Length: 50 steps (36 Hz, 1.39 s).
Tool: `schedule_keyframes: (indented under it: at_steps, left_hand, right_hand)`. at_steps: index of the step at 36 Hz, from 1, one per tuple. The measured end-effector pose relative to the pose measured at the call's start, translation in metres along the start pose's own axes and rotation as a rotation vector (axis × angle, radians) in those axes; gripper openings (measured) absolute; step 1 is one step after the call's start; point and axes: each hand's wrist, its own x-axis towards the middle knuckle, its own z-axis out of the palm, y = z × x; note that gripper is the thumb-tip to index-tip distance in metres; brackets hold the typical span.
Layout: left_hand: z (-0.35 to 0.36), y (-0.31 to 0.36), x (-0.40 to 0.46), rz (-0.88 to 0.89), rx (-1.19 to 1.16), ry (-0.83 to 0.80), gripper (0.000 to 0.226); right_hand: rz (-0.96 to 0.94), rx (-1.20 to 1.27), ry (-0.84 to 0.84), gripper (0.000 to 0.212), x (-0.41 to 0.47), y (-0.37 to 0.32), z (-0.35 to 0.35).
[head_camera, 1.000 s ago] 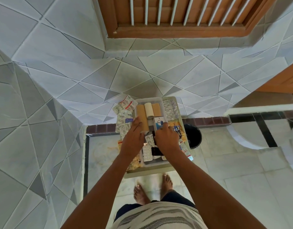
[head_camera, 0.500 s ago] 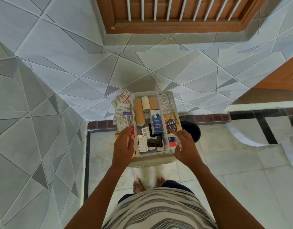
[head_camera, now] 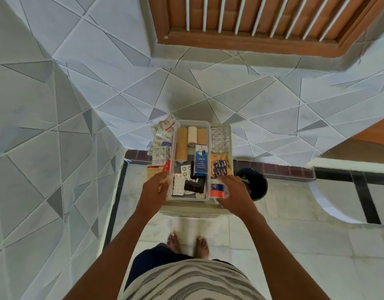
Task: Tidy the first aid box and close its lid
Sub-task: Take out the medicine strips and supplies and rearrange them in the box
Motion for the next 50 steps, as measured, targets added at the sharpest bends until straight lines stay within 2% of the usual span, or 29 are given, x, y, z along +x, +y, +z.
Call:
schedule_keyframes:
  at_steps: [5,9,16,22,33,41,45,50]
  left_hand:
    - [0.001,0.005,0.000,-0.035,0.008,0.015,0.032]
    - [0.003,0.007,0.002,-0.031,-0.014,0.015,0.031]
    - [-0.005,0.003,0.013,0.000,-0.039,-0.024,0.034]
    - [-0.010,0.003,0.017,0.021,-0.047,-0.067,0.037]
    - [-0.017,0.000,0.019,0.009,-0.067,-0.108,0.036]
    - [-0.018,-0.008,0.019,0.000,-0.049,-0.091,0.033]
    - [-0.018,-0.017,0.021,0.017,-0.022,0.052,0.030]
    - [-0.017,-0.025,0.029,-0.151,0.085,0.198,0.034]
  right_hand:
    - [0.025,0.079,0.111,0.069,-0.013,0.004,-0.001]
    - [-0.090,0.075,0.216,0.064,-0.014,-0.005,-0.011]
    - [-0.184,0.074,0.313,0.062,0.004,-0.039,-0.026]
    - [-0.215,0.101,0.191,0.064,0.032,-0.065,-0.010]
    - [-0.245,-0.116,-0.068,0.059,0.074,-0.099,0.030]
    - [-0.178,-0.186,-0.005,0.059,0.085,-0.104,0.045]
    - [-0.182,-0.200,-0.016,0.058,0.086,-0.100,0.047]
    - [-0.164,-0.094,0.075,0.056,0.073,-0.092,0.048]
